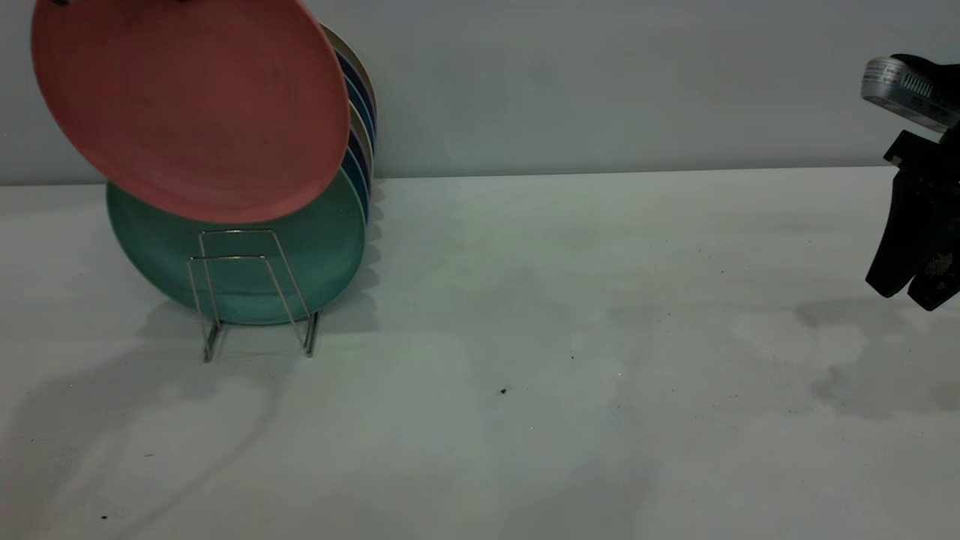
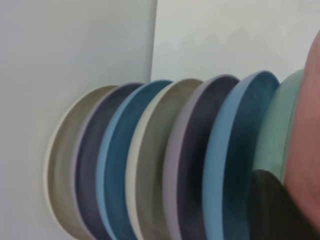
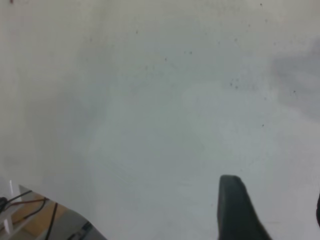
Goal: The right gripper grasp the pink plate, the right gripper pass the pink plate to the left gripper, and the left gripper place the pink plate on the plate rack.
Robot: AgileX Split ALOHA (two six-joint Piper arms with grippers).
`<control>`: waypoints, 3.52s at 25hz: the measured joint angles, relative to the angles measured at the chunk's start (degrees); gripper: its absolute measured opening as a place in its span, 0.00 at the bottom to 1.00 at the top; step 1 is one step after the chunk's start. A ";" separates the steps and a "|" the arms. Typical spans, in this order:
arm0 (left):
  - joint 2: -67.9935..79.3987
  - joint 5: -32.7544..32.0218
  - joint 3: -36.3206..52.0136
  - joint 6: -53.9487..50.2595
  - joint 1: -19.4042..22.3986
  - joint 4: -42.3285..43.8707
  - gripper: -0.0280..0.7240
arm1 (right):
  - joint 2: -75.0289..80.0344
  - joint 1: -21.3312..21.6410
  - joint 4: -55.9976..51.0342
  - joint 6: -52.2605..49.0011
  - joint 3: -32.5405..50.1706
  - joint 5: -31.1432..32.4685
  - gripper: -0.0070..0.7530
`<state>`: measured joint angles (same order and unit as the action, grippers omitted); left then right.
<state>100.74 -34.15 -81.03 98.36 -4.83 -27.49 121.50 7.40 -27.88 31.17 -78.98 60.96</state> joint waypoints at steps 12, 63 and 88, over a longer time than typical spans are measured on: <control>2.26 0.52 0.02 -5.05 0.00 4.39 0.16 | 0.00 0.00 0.00 -0.17 0.00 -0.16 0.54; 7.07 -8.69 0.02 -11.04 0.00 9.35 0.68 | 0.00 0.00 0.00 -1.01 0.00 -1.41 0.54; -17.07 -29.27 0.02 -88.45 0.12 25.97 0.73 | -14.35 -8.06 23.06 -22.46 0.00 7.56 0.54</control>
<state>83.67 -63.42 -81.01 9.90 -4.70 -1.52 107.14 -0.66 -4.82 8.71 -78.98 68.51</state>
